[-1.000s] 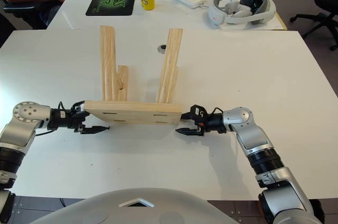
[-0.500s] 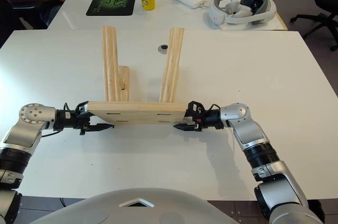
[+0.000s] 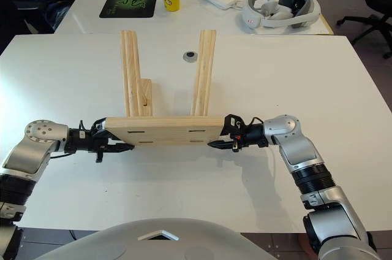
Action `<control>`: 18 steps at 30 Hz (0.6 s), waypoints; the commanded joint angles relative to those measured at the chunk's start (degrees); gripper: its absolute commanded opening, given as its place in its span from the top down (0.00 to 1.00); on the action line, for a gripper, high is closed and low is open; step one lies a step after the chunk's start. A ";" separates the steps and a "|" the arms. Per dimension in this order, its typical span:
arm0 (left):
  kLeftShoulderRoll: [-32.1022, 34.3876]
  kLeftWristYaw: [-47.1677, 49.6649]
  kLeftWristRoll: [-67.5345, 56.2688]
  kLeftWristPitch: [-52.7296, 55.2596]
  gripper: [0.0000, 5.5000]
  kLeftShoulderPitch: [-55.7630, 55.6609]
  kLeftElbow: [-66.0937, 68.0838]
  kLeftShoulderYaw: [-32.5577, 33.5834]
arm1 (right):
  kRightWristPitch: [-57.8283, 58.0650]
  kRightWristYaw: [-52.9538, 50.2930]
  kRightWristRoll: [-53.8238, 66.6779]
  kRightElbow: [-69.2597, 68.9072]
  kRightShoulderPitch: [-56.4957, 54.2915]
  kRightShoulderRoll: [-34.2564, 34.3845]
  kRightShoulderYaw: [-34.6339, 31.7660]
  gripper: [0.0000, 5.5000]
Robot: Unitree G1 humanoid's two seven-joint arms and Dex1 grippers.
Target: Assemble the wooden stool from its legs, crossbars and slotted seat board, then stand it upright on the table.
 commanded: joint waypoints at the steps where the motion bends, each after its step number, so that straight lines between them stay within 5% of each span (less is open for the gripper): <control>1: 0.36 -2.25 -5.96 3.47 0.76 -4.63 -6.73 2.86 | 2.85 0.10 5.34 -7.26 -2.23 -0.67 -4.03 0.72; 10: 3.72 -5.40 -31.63 37.54 0.85 -10.51 -22.35 10.33 | 37.26 4.17 31.55 -23.36 -9.57 -9.11 -13.54 0.75; 18: -0.45 1.22 -55.22 61.18 0.85 -30.56 -19.70 20.90 | 61.94 -3.75 46.82 -12.68 -25.67 -5.54 -22.61 0.75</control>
